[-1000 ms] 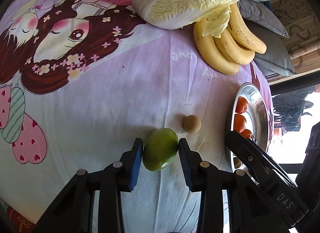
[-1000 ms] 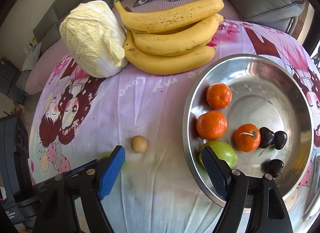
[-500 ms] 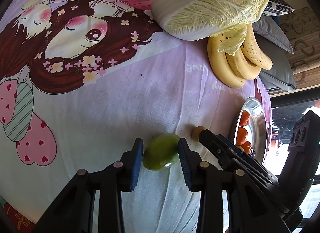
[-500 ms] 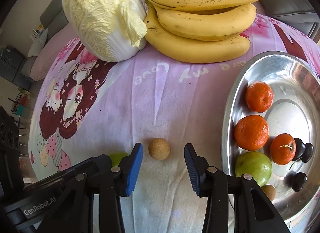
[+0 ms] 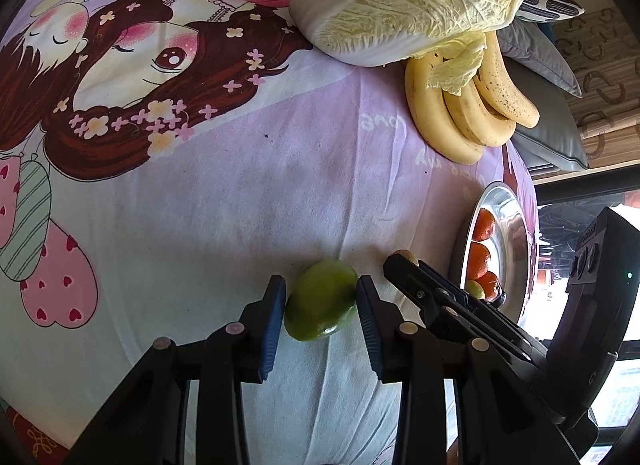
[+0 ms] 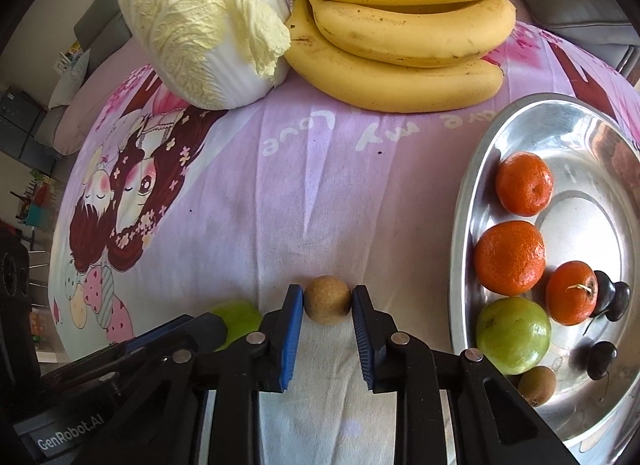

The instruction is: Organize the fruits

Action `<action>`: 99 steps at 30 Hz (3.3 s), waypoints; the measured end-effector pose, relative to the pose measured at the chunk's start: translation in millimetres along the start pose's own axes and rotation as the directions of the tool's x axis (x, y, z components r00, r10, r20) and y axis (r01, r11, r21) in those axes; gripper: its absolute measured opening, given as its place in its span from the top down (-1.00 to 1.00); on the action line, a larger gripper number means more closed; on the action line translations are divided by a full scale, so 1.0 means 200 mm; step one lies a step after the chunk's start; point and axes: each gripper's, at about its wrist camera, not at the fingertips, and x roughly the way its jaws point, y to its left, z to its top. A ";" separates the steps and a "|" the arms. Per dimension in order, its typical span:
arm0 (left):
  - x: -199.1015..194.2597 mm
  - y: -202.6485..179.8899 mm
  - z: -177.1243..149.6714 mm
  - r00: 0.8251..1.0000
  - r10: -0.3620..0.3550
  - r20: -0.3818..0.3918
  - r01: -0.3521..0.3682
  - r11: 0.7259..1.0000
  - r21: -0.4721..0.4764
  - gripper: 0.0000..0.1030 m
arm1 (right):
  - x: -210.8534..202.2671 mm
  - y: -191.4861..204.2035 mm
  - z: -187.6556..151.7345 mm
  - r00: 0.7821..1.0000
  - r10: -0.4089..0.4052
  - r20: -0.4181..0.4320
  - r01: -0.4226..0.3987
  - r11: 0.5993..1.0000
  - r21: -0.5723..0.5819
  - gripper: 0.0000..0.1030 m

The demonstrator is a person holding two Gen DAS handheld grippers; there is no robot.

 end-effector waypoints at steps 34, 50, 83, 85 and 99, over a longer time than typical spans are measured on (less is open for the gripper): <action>-0.04 -0.26 0.01 0.999 -0.024 0.045 0.018 0.991 0.135 0.26 | -0.33 -0.26 -0.07 0.993 -0.015 0.119 -0.002 0.990 0.141 0.47; 0.01 -0.65 0.04 0.999 -0.046 0.019 0.038 0.956 0.291 0.26 | -0.47 -0.72 0.01 0.948 -0.266 0.174 0.196 0.920 0.339 0.48; 0.20 -0.93 0.07 0.997 0.056 0.047 -0.071 0.902 0.427 0.05 | -0.37 -0.86 0.03 0.965 -0.227 0.131 0.157 0.901 0.405 0.44; 0.19 -0.90 0.07 0.993 0.094 0.066 -0.113 0.901 0.420 -0.11 | -0.36 -0.87 0.03 0.967 -0.224 0.119 0.159 0.902 0.402 0.42; 0.25 -0.67 0.11 0.929 0.339 0.147 -0.370 0.856 0.362 -0.80 | -0.30 -0.89 0.04 0.975 -0.208 0.084 0.159 0.905 0.395 -0.64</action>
